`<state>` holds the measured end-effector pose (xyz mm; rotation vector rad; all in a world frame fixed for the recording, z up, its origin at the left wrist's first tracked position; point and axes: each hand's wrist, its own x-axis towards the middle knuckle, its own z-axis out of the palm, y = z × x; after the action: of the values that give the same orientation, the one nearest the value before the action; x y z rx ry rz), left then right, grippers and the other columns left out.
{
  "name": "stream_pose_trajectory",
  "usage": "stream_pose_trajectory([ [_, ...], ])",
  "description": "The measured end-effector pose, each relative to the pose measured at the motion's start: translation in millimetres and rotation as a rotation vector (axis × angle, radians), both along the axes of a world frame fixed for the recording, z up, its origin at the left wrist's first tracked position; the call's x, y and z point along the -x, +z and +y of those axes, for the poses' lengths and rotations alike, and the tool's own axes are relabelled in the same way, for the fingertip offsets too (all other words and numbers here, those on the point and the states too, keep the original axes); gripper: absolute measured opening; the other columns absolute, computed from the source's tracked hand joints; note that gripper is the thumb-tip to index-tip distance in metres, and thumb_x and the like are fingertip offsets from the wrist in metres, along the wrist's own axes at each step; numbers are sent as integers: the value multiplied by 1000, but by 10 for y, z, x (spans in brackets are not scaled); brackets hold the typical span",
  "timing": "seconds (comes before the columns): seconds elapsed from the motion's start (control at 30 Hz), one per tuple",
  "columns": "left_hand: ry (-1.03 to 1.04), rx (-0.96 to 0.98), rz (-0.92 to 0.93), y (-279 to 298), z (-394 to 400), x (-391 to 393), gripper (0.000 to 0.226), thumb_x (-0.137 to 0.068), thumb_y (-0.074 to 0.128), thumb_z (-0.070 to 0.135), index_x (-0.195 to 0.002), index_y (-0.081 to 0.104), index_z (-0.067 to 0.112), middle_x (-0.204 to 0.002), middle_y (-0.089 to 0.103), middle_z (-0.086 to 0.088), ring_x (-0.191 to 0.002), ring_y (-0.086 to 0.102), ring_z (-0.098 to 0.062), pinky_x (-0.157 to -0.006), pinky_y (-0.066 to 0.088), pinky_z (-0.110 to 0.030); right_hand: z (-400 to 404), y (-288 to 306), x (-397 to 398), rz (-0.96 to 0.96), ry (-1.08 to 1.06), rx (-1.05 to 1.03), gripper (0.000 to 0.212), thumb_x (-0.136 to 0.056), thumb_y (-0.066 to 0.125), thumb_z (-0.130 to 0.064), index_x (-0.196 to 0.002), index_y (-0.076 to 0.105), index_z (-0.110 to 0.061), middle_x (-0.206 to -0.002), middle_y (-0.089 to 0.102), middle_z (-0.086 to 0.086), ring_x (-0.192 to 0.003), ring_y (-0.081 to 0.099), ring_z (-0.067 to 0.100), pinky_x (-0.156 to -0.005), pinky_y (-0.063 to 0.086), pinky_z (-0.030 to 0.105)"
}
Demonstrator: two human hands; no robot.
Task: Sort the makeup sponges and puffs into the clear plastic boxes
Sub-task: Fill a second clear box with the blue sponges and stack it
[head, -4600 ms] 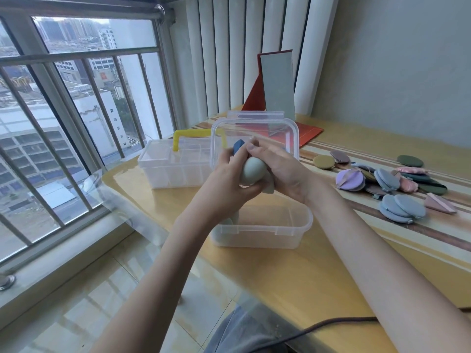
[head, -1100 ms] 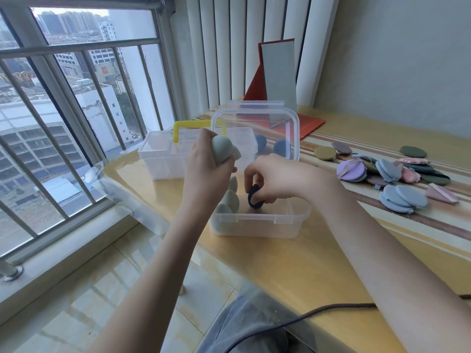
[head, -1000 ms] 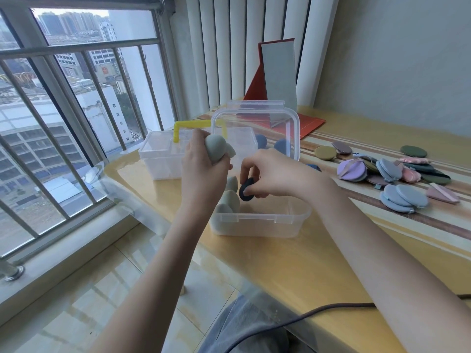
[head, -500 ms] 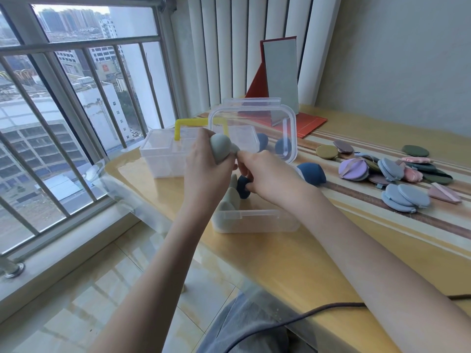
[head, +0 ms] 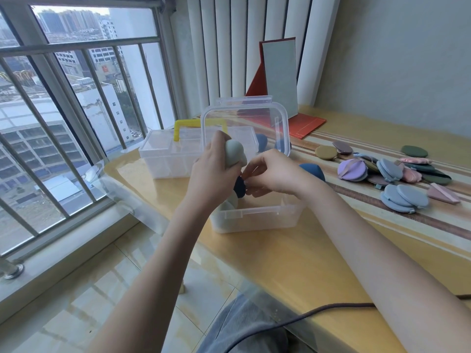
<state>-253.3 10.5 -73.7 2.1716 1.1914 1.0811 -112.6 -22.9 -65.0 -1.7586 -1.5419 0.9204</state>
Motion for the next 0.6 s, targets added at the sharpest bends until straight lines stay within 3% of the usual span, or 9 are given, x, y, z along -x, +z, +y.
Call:
stream_pose_trajectory([
  [0.07, -11, -1, 30, 2, 1, -1, 28, -83, 57, 14, -105, 40, 14, -101, 55, -4, -92, 54, -34, -85, 46, -48, -15, 19, -16, 83, -13, 27, 12, -93, 60, -7, -98, 70, -4, -87, 74, 14, -76, 74, 21, -71, 61, 30],
  [0.27, -7, -13, 129, 6, -10, 4, 28, -87, 56, 18, -109, 38, 18, -102, 48, -1, -91, 53, -34, -85, 45, -46, -20, 92, 37, 366, -131, 185, 52, -104, 35, -37, -99, 66, 3, -83, 72, 19, -75, 73, 29, -72, 61, 35],
  [0.4, -18, -32, 163, -11, -5, 2, 29, -89, 58, 25, -107, 37, 22, -104, 51, -1, -90, 55, -33, -83, 45, -45, -13, 75, 80, 277, -228, 108, 55, -95, 47, -53, -80, 70, -5, -69, 63, 10, -52, 60, 17, -48, 53, 25],
  [0.6, -26, -45, 191, 1, -23, -7, 31, -91, 58, 34, -112, 38, 21, -108, 51, -2, -89, 55, -28, -86, 46, -48, -25, 86, 70, 389, -271, 61, 38, -89, 64, -40, -81, 70, -4, -62, 56, 5, -44, 49, 9, -39, 43, 16],
])
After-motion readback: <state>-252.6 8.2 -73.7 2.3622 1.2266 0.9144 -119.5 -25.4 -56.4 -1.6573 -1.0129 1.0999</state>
